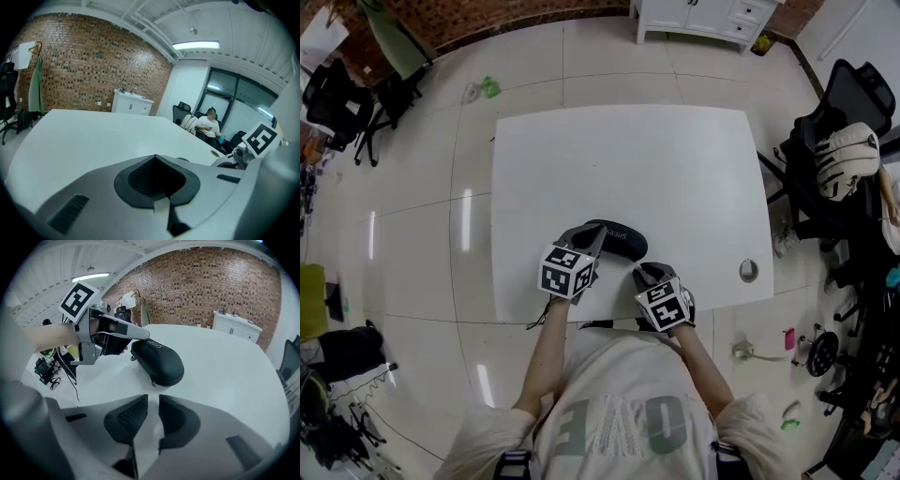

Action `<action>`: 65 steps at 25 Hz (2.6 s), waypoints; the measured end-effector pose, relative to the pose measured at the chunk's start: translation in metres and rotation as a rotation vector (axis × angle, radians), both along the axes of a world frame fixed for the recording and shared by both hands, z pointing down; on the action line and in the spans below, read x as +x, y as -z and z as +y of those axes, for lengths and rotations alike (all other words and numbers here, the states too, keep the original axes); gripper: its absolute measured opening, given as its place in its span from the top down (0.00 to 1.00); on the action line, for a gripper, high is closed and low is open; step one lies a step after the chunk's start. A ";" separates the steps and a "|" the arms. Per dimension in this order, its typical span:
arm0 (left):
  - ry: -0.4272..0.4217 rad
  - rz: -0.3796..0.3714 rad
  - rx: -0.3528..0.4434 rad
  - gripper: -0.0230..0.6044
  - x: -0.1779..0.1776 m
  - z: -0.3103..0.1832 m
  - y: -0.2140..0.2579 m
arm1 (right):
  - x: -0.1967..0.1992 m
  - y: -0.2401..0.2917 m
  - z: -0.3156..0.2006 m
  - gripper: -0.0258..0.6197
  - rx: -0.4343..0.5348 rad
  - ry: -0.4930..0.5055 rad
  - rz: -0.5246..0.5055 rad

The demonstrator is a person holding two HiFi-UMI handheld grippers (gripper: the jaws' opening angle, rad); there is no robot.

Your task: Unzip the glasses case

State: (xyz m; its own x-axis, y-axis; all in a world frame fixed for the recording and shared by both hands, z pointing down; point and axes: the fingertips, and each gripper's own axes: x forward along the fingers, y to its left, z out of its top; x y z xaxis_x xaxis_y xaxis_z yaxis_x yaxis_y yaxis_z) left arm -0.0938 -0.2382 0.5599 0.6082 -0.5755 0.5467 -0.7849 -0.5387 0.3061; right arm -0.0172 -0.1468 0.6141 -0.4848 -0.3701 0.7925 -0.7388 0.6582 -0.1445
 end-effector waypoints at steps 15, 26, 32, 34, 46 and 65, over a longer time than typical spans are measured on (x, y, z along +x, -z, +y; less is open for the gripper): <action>0.027 0.003 -0.001 0.96 0.001 -0.001 0.000 | -0.006 -0.005 -0.016 0.89 0.038 -0.007 0.041; 0.046 0.023 0.008 0.96 0.002 -0.007 0.000 | -0.003 0.000 -0.024 0.96 0.094 0.006 0.039; -0.001 -0.034 0.040 0.96 0.004 -0.008 0.000 | 0.022 0.000 -0.030 0.96 0.077 -0.037 0.045; 0.002 -0.036 0.039 0.96 0.002 -0.007 0.000 | 0.021 0.002 -0.030 0.96 0.081 -0.021 0.050; -0.137 -0.164 -0.052 0.96 0.078 0.005 -0.004 | 0.011 0.008 -0.016 0.96 0.103 0.088 0.024; -0.082 -0.082 -0.081 0.96 0.078 0.008 -0.004 | 0.002 -0.001 -0.018 0.96 0.129 0.146 0.013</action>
State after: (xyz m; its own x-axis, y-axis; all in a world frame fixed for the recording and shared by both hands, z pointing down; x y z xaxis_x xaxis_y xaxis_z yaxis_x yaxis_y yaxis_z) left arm -0.0154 -0.2297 0.5643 0.6027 -0.4775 0.6394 -0.7634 -0.5782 0.2878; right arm -0.0148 -0.1651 0.6148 -0.5310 -0.3958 0.7492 -0.6354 0.7710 -0.0430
